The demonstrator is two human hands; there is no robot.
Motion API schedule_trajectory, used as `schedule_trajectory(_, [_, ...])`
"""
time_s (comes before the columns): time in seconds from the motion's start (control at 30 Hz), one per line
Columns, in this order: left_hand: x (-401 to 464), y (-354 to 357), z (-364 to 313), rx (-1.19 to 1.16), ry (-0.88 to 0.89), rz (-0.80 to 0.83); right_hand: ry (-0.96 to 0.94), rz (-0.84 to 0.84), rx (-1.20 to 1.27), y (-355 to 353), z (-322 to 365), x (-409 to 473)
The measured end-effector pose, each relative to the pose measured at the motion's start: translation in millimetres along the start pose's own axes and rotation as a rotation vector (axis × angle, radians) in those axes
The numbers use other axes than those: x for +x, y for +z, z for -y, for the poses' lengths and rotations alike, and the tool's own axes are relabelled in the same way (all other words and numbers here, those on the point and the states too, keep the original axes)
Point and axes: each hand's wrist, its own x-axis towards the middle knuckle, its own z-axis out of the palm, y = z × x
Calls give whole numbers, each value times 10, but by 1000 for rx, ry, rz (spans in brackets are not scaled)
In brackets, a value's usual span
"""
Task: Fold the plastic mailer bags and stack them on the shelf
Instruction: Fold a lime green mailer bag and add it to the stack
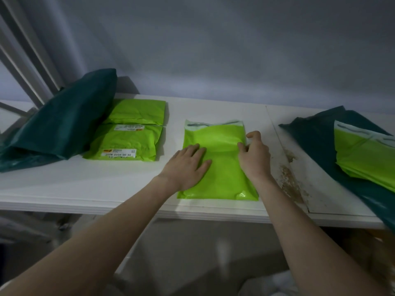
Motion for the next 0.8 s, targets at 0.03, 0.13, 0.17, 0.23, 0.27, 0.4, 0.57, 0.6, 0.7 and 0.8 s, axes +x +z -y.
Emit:
schedule_trajectory(0.03, [-1, 33, 4, 27, -8, 29, -11, -5, -21, 6, -3, -3])
schedule_trajectory(0.13, [5, 71, 3, 38, -20, 52, -100, -13, -164, 24, -17, -30])
schedule_trajectory(0.17, [12, 72, 4, 34, -19, 47, -139, -4, -193, 31, -8, -47])
schedule_trajectory(0.23, [20, 76, 7, 35, -26, 48, -241, 61, -194, 58, 33, -110])
schedule_trajectory(0.27, [25, 84, 11, 33, -35, 54, -297, 108, -201, 86, 50, -147])
schedule_trajectory(0.4, [17, 71, 11, 38, -49, -2, -419, 282, -358, 190, 89, -287])
schedule_trajectory(0.57, [-21, 10, -58, 137, 64, -157, -377, 280, -388, 209, 101, -371])
schedule_trajectory(0.6, [-28, 5, -64, 138, 65, -154, -389, 261, -390, 213, 99, -371])
schedule_trajectory(0.7, [-35, 6, -53, 112, 61, -170, -404, 282, -442, 197, 108, -360])
schedule_trajectory(0.8, [-61, 34, -52, 110, 66, -166, -410, 292, -423, 185, 92, -368])
